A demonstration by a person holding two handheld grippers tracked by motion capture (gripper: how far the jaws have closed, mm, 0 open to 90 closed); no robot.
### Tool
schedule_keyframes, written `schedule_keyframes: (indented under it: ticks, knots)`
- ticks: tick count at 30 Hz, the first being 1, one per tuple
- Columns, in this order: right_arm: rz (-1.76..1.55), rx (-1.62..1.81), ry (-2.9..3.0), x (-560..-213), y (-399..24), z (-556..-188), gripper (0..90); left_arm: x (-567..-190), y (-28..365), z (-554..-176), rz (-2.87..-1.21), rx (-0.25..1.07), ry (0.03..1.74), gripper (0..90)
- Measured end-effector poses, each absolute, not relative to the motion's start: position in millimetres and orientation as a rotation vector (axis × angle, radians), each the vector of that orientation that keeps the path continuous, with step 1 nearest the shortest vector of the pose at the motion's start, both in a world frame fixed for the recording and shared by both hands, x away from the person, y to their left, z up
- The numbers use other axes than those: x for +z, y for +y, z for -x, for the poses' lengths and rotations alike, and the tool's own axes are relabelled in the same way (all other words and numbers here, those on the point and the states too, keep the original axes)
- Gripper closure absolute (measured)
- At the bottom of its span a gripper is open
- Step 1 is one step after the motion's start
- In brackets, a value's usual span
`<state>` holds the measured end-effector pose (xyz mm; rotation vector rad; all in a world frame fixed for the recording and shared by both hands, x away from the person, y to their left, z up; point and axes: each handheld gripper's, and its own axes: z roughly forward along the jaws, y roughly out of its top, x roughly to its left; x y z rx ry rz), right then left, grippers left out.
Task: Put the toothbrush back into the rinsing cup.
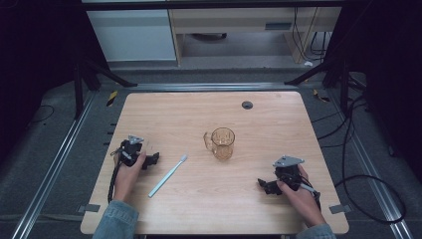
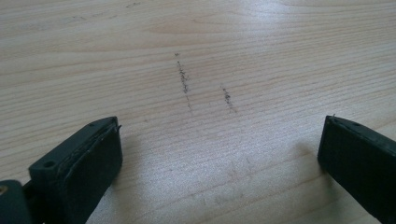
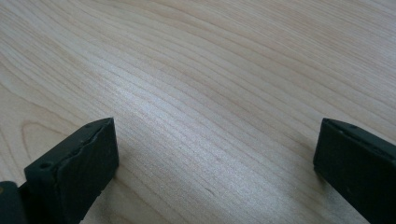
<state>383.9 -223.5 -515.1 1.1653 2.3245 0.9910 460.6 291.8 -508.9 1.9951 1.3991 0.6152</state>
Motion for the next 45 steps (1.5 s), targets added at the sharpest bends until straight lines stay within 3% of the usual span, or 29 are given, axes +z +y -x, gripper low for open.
schedule_keyframes:
  ticks: [18,23,28,39,45]
  knots:
    - [-1.163,0.989,2.324,-515.1,-223.6,-384.0,0.4,-463.2,293.9,-422.1,-2.030,0.616,1.358,5.0]
    - [-1.165,0.988,2.325,-515.1,-223.6,-383.9,0.4,-455.0,287.8,-412.2,-2.155,0.507,1.303,9.8]
    - [-1.167,0.989,2.326,-515.0,-223.5,-383.8,0.4,-453.2,277.8,-407.7,-2.281,0.496,1.239,8.8]
    - [-1.165,0.989,2.326,-515.0,-223.6,-383.9,0.4,-436.0,255.2,-404.0,-2.405,0.401,1.203,6.8]
    - [-1.167,0.989,2.326,-515.0,-223.6,-383.8,0.4,-431.1,241.2,-406.5,-2.469,0.396,1.174,12.2]
